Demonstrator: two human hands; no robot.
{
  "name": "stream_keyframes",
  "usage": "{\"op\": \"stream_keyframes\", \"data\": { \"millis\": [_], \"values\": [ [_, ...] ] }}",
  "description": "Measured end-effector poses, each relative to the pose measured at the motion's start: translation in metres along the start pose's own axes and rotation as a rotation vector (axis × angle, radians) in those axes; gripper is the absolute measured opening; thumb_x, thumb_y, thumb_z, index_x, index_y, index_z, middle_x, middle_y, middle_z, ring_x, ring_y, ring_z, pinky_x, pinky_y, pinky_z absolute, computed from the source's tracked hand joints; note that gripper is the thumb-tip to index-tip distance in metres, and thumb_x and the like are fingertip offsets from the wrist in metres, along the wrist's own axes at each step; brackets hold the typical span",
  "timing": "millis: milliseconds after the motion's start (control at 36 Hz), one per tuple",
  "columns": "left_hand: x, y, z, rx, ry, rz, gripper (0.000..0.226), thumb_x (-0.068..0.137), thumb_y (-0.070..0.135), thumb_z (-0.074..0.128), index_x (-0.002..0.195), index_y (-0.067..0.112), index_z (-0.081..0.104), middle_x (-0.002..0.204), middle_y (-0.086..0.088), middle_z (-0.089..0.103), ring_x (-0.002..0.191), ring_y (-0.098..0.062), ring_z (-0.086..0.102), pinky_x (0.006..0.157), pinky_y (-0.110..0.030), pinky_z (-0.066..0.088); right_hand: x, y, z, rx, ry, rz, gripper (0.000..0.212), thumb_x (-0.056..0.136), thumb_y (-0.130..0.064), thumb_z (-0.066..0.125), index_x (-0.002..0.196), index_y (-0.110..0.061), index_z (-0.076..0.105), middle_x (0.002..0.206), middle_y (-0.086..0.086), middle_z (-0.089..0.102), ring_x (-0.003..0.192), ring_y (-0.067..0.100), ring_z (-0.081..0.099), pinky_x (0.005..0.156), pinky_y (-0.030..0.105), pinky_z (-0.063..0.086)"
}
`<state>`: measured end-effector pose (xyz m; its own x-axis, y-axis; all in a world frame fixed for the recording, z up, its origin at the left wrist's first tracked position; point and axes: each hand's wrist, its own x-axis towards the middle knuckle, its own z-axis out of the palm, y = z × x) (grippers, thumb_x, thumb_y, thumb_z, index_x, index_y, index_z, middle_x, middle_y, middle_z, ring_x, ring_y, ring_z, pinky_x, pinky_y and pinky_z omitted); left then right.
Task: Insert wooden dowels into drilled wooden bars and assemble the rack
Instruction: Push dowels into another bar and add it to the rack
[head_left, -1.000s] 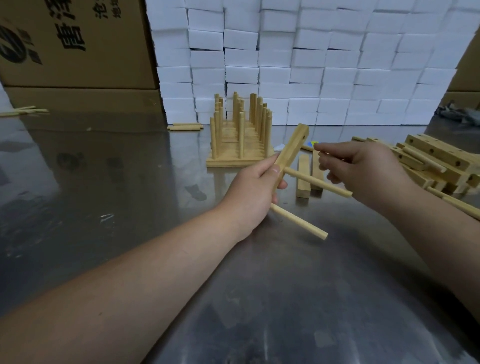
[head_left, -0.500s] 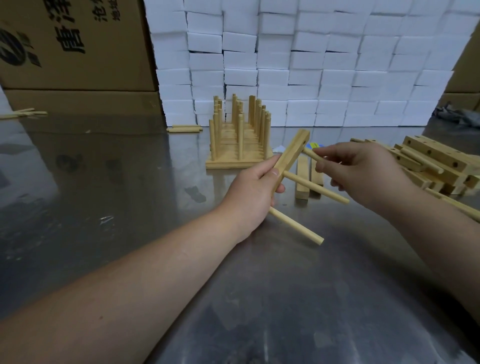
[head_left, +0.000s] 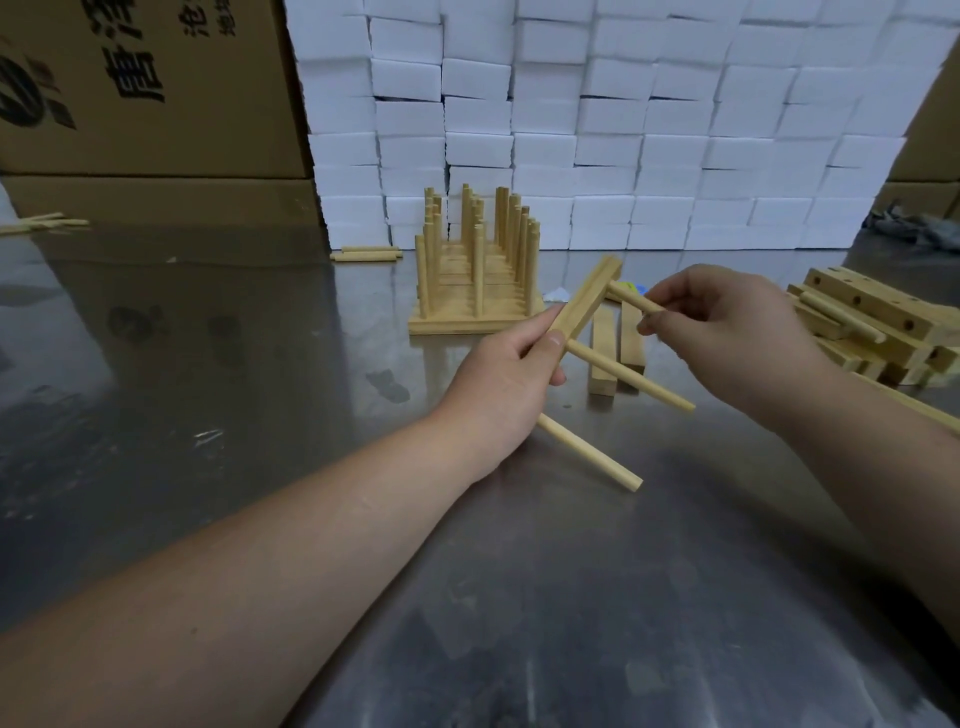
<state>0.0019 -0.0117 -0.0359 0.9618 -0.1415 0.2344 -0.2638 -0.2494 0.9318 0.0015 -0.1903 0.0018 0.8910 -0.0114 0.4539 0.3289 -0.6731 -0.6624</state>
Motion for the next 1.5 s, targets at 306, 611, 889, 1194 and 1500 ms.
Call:
{"op": "stream_keyframes", "data": {
  "millis": [306, 611, 889, 1194, 1500],
  "values": [
    [-0.006, 0.006, -0.006, 0.054, 0.002, 0.02, 0.036, 0.098, 0.034, 0.042, 0.132, 0.036, 0.05, 0.065, 0.016, 0.054, 0.059, 0.002, 0.052, 0.066, -0.025, 0.039, 0.0, 0.008, -0.003, -0.013, 0.037, -0.105, 0.018, 0.088, -0.026, 0.06, 0.09, -0.043, 0.065, 0.077, 0.008, 0.066, 0.056, 0.02, 0.054, 0.052, 0.022, 0.041],
    [-0.008, 0.01, -0.01, 0.119, -0.027, 0.072, 0.03, 0.098, 0.029, 0.042, 0.121, 0.039, 0.058, 0.067, 0.014, 0.053, 0.053, 0.007, 0.05, 0.059, -0.021, 0.038, -0.006, 0.001, -0.001, -0.25, 0.176, -0.282, 0.021, 0.086, -0.021, 0.061, 0.104, -0.018, 0.071, 0.068, -0.005, 0.061, 0.068, 0.018, 0.059, 0.067, 0.032, 0.049],
    [-0.007, 0.009, -0.01, 0.14, -0.024, 0.138, 0.03, 0.097, 0.026, 0.045, 0.12, 0.041, 0.057, 0.065, 0.009, 0.047, 0.051, -0.001, 0.04, 0.053, -0.016, 0.038, -0.007, 0.0, 0.003, -0.16, 0.124, -0.199, 0.024, 0.09, -0.026, 0.056, 0.109, -0.02, 0.069, 0.073, 0.005, 0.067, 0.052, 0.014, 0.052, 0.051, 0.023, 0.042],
    [-0.008, 0.009, -0.011, 0.174, -0.017, 0.167, 0.034, 0.097, 0.026, 0.046, 0.127, 0.037, 0.054, 0.07, 0.007, 0.053, 0.061, -0.001, 0.044, 0.057, -0.014, 0.038, 0.0, 0.004, 0.003, 0.27, 0.063, 0.032, 0.013, 0.089, -0.028, 0.058, 0.083, -0.035, 0.068, 0.061, -0.001, 0.056, 0.053, 0.016, 0.044, 0.05, 0.027, 0.038],
    [-0.006, 0.008, -0.012, 0.223, -0.01, 0.14, 0.035, 0.097, 0.03, 0.044, 0.129, 0.038, 0.053, 0.072, 0.019, 0.058, 0.064, -0.001, 0.052, 0.057, -0.004, 0.036, 0.001, 0.006, 0.011, 0.451, 0.008, 0.205, 0.017, 0.089, -0.023, 0.058, 0.077, -0.018, 0.069, 0.044, -0.01, 0.045, 0.046, 0.012, 0.033, 0.044, 0.023, 0.03]
  ]
}}
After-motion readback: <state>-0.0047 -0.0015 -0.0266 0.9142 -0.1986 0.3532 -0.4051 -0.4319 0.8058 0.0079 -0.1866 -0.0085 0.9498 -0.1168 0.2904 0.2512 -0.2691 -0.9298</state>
